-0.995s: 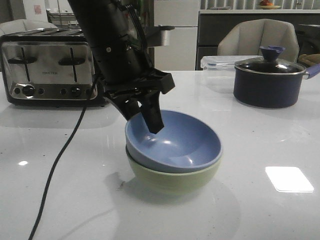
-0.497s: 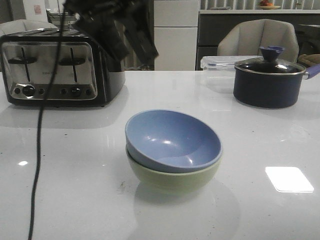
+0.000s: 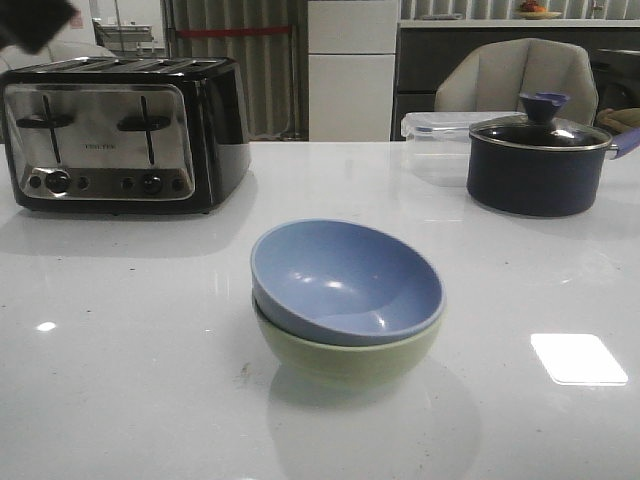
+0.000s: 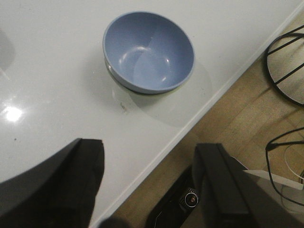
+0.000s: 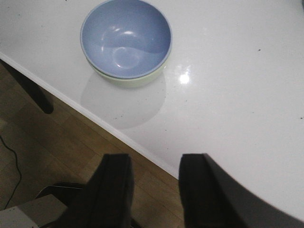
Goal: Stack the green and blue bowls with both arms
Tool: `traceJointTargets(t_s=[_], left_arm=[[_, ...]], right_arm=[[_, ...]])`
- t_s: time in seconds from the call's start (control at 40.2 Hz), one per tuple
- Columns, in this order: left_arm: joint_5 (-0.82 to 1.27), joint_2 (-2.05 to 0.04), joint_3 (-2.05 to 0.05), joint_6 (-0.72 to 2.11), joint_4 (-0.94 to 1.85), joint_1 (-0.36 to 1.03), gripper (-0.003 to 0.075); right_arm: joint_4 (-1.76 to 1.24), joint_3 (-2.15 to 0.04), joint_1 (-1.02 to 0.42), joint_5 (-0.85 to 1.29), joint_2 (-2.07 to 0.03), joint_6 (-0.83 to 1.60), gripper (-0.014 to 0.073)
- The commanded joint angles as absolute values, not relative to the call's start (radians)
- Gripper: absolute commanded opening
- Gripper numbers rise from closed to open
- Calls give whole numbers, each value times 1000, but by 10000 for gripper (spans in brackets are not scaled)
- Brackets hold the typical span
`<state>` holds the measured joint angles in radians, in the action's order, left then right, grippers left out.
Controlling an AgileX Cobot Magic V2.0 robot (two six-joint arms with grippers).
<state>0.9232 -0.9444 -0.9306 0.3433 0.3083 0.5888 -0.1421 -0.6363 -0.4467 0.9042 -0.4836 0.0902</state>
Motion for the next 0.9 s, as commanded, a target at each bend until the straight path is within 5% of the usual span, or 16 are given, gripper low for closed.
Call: traceJointTargets(t_s=[0.0, 0.323, 0.696, 0.87], left_arm=[[871, -833, -880, 346, 329, 597, 475], [880, -536, -713, 95, 100, 597, 475], [873, -493, -630, 31, 38, 597, 473], [865, -493, -627, 30, 38, 597, 345]], right_arm=[[-152, -661, -444, 843, -488, 100, 364], [-152, -661, -444, 845, -488, 100, 364], [-152, -661, -444, 858, -488, 100, 363], [-152, -661, -444, 869, -488, 100, 216]])
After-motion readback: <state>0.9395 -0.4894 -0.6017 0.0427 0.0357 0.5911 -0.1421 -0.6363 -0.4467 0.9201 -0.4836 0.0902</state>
